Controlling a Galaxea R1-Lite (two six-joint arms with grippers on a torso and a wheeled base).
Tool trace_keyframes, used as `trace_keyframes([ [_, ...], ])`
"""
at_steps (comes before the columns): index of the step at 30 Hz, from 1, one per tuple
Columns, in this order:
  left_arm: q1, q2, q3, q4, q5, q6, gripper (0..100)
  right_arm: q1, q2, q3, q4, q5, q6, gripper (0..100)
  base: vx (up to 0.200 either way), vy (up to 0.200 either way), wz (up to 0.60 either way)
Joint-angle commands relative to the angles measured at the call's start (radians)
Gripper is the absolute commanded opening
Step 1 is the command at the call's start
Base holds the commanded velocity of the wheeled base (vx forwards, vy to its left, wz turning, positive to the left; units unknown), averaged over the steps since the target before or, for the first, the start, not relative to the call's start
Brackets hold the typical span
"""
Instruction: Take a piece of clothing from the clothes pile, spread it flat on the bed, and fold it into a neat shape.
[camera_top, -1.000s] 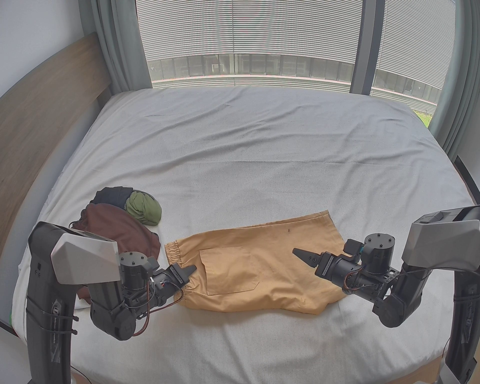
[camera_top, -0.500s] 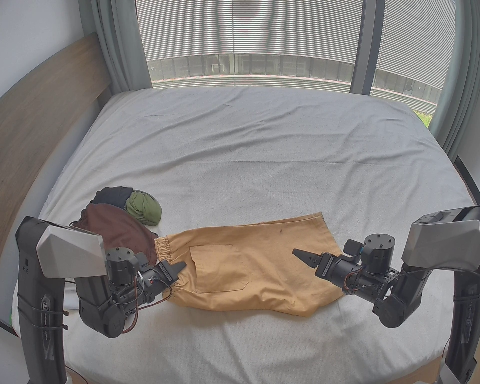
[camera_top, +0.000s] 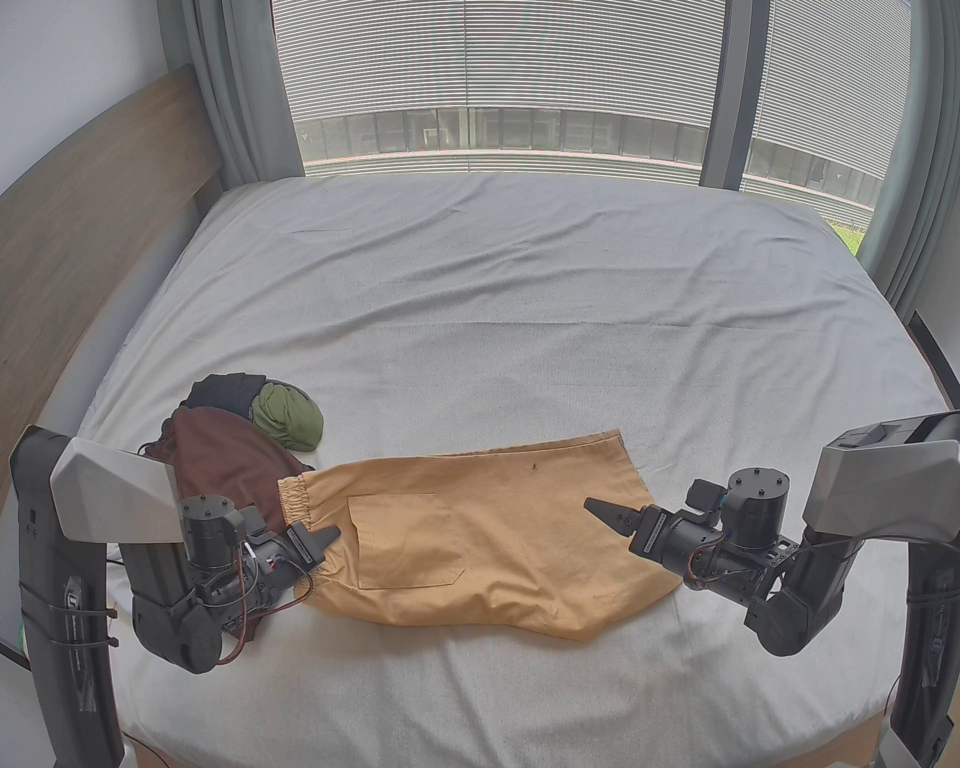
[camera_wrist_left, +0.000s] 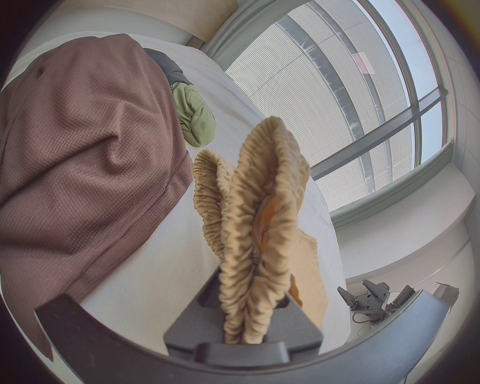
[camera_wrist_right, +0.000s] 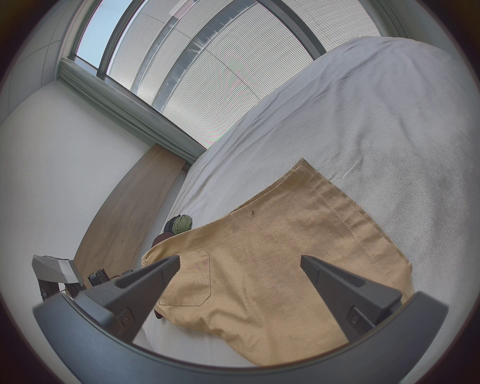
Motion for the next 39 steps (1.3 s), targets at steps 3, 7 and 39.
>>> trace_keyframes([
  [3,0.036,-0.043,0.037,0.000,-0.026,0.000,0,0.002,0.000,0.000,0.000,0.000,0.001,100,0.000,0.000,0.00],
  [7,0.035,-0.072,0.051,0.000,-0.035,-0.002,0,0.002,-0.002,0.000,0.000,0.000,0.001,100,0.000,0.000,0.00],
  [39,-0.151,-0.121,-0.036,0.000,-0.013,0.003,0,-0.005,-0.043,0.003,0.000,0.000,-0.002,100,0.000,0.000,0.00],
])
